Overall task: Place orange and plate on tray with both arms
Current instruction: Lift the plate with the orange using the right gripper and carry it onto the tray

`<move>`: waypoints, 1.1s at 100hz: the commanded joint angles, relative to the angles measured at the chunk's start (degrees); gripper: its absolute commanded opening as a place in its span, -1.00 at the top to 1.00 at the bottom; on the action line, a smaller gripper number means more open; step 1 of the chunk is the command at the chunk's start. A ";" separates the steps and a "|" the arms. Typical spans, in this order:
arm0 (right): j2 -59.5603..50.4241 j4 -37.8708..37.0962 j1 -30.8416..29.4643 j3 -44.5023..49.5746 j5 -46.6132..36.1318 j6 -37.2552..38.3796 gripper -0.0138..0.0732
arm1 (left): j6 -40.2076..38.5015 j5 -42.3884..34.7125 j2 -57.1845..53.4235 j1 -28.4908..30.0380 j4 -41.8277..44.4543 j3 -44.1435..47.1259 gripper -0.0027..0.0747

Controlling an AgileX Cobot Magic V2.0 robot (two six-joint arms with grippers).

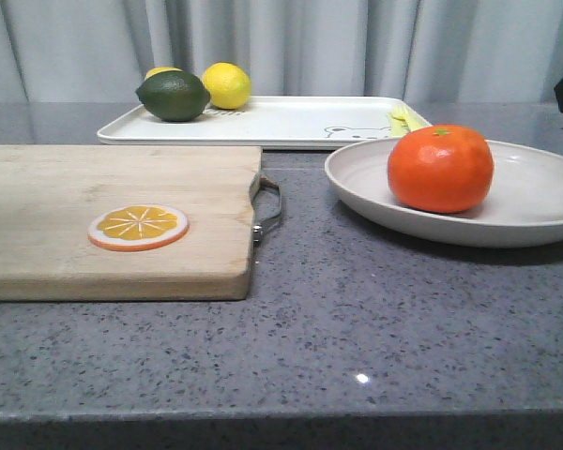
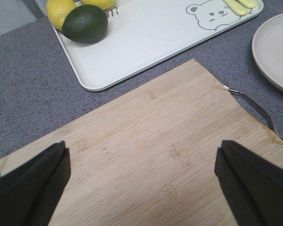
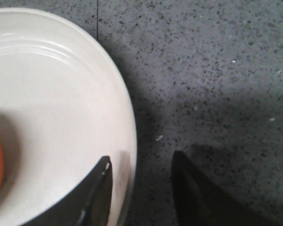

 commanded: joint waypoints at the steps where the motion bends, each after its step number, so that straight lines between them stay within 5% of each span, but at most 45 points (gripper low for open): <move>1: -1.15 0.89 0.04 -1.56 -1.80 -0.21 -0.02 | -0.39 -3.84 -0.23 0.34 -0.85 -1.51 -0.62; 34: -1.15 3.05 0.04 -1.56 -1.15 -0.21 0.00 | -0.39 -3.84 -0.23 0.34 -0.85 -1.51 -0.62; 86: -1.15 4.07 0.04 -1.56 -1.20 -0.21 0.90 | -0.39 -3.59 -0.23 0.34 -0.85 -1.51 -0.62; 110: -1.21 8.45 0.04 -2.70 -1.02 -0.21 0.91 | -0.39 -3.38 -0.23 0.34 -0.85 -1.51 -0.62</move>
